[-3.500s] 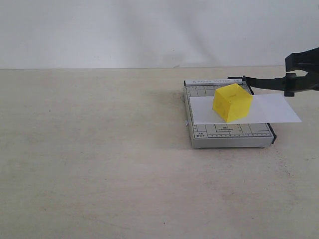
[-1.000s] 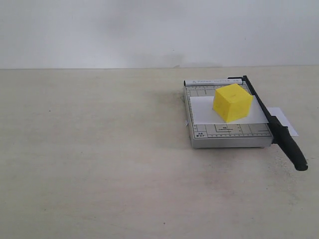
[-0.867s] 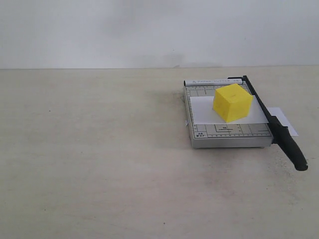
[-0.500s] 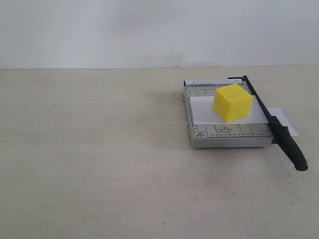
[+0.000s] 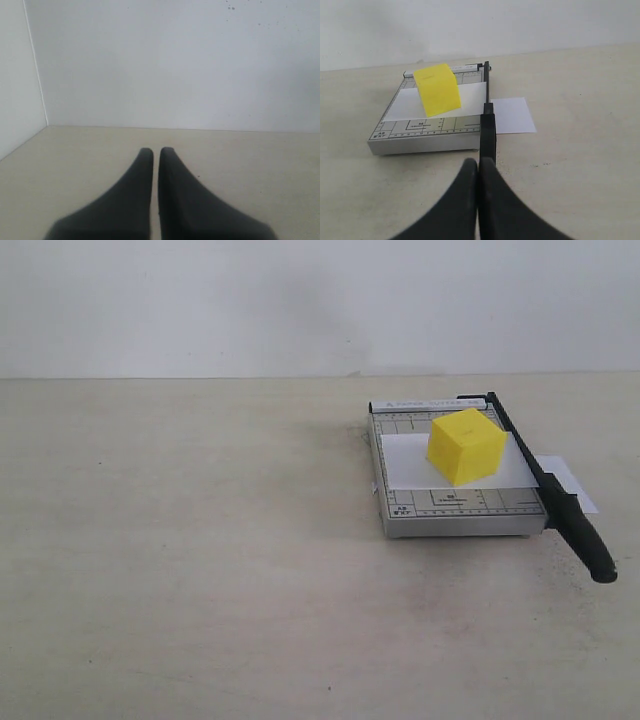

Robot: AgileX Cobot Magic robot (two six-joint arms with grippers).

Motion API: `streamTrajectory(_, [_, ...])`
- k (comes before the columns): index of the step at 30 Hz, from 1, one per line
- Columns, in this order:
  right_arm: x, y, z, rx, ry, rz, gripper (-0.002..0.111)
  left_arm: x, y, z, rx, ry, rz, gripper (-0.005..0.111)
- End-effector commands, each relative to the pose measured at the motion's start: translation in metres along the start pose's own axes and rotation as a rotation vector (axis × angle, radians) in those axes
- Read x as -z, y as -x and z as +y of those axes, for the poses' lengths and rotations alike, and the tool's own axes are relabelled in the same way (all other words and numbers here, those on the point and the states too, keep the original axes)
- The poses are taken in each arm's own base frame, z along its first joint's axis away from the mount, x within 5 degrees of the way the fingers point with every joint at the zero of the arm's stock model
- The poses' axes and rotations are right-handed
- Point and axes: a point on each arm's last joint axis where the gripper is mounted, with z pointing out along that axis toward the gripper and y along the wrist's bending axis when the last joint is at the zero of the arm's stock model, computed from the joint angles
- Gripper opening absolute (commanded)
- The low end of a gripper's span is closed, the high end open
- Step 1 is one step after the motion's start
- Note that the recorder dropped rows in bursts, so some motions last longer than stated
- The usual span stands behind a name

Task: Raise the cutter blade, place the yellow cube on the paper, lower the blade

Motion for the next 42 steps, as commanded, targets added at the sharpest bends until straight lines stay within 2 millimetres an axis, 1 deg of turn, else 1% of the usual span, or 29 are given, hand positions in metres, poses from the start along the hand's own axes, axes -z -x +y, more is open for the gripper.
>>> streamTrajectory(1, [0.0,-0.001,0.001,-0.006,-0.016,-0.007,0.0,0.0,0.0,0.0,0.001,-0.002,-0.012,0.005])
streamTrajectory(3, [0.0,0.0,0.0,0.035,-0.047,-0.015,0.0,0.0,0.0,0.0,0.001,-0.002,-0.012,0.005])
streamTrajectory(6, [0.0,0.0,-0.002,0.035,-0.076,-0.017,0.0,0.0,0.0,0.0,0.001,-0.002,-0.012,0.005])
streamTrajectory(30, [0.0,0.0,-0.001,0.013,-0.07,-0.019,0.0,0.0,-0.001,0.0,0.012,-0.004,-0.003,0.005])
streamTrajectory(32, [0.0,0.0,-0.001,0.014,-0.071,-0.019,0.0,0.0,0.001,-0.003,0.094,-0.047,-0.025,0.005])
streamTrajectory(33, [0.0,0.0,-0.001,0.014,-0.071,-0.019,0.0,0.0,0.003,-0.006,0.107,-0.09,-0.04,0.005])
streamTrajectory(35, [0.0,0.0,-0.001,0.014,-0.071,-0.019,0.0,0.002,0.011,-0.01,0.081,-0.175,-0.13,0.005])
streamTrajectory(37, [0.0,0.0,-0.001,0.014,-0.071,-0.019,0.0,0.003,0.017,-0.012,0.037,-0.217,-0.2,0.005])
streamTrajectory(39, [0.0,0.0,-0.001,0.014,-0.071,-0.019,0.0,0.003,0.015,-0.014,0.05,-0.243,-0.172,0.005])
streamTrajectory(42, [0.0,0.0,-0.001,0.014,-0.071,-0.019,0.0,0.002,-0.001,-0.016,0.039,-0.273,-0.003,0.005])
